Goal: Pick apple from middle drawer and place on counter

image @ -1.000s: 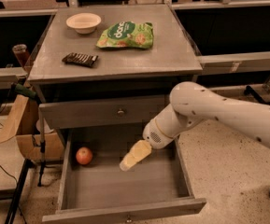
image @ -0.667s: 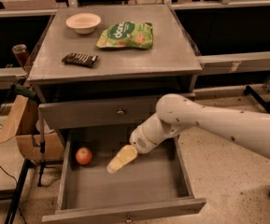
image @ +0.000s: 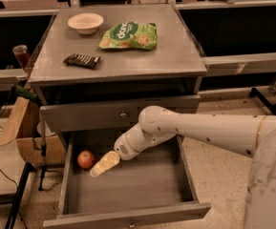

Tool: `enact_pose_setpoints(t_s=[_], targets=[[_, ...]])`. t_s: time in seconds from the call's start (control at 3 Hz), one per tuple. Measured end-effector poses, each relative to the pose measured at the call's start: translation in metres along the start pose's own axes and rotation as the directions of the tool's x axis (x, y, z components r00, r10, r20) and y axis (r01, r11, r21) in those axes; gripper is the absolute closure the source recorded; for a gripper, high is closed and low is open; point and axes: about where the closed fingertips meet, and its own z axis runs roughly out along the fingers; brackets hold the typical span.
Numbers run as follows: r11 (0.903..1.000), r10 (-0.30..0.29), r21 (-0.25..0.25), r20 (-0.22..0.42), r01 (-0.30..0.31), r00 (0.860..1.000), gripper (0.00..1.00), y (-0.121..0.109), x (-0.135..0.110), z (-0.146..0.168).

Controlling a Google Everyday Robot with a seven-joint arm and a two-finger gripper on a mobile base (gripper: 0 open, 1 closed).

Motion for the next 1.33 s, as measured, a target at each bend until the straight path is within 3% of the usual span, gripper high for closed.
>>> enact_pose_setpoints(t_s=[0.67,1.33], targets=[[0.9988,0.016,-0.047,0.008,-0.015,1.000,0.00,0.002,-0.040,0.081],[0.9954,-0.012,-0.095,0.015,0.013,1.000,0.00,-0.021,-0.048,0.133]])
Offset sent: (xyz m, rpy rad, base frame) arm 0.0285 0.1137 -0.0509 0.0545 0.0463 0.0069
